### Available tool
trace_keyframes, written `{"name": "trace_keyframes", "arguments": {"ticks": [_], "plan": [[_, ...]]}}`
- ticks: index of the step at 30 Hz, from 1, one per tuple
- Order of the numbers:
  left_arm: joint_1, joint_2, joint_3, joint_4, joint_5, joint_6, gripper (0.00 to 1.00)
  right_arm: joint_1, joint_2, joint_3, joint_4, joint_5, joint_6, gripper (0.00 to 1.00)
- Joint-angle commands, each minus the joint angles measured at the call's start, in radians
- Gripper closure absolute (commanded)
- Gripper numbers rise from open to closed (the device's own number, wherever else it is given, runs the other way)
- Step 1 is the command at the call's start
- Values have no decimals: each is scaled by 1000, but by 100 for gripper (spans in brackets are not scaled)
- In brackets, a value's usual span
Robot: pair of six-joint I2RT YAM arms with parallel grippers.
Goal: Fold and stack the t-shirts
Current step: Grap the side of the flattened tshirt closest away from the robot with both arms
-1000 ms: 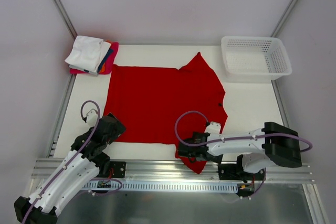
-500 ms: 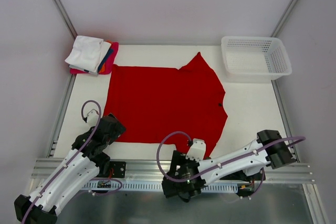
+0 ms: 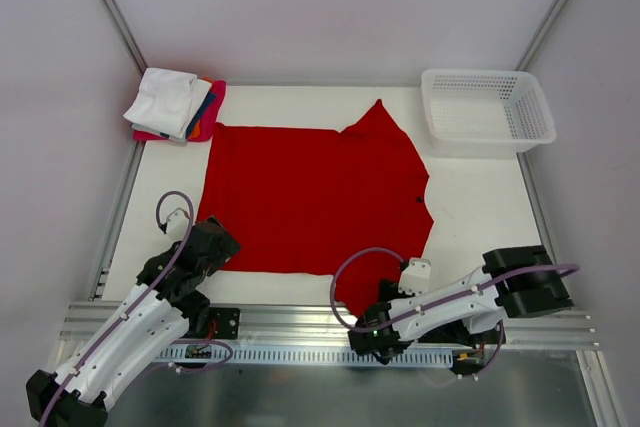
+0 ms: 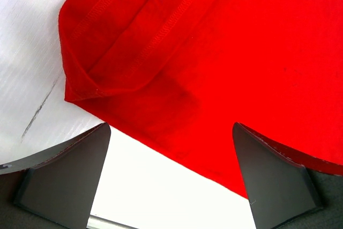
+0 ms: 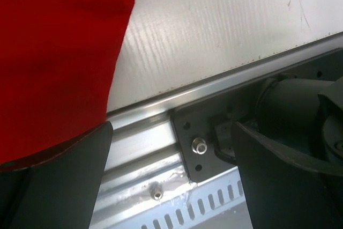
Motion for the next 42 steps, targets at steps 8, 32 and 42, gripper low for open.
{"name": "trace_keyframes", "arguments": {"ticks": [8,32,42], "plan": [[-26,1,31,1,-39,-1,1,-119,193,160,100,127,99,3],[-57,-18,28,10,-36,10,1,149,-333,-67,29,374,323,1],[-69,-5,31,16,-42,13,1,120,-545,-414,581,512,167,3]]}}
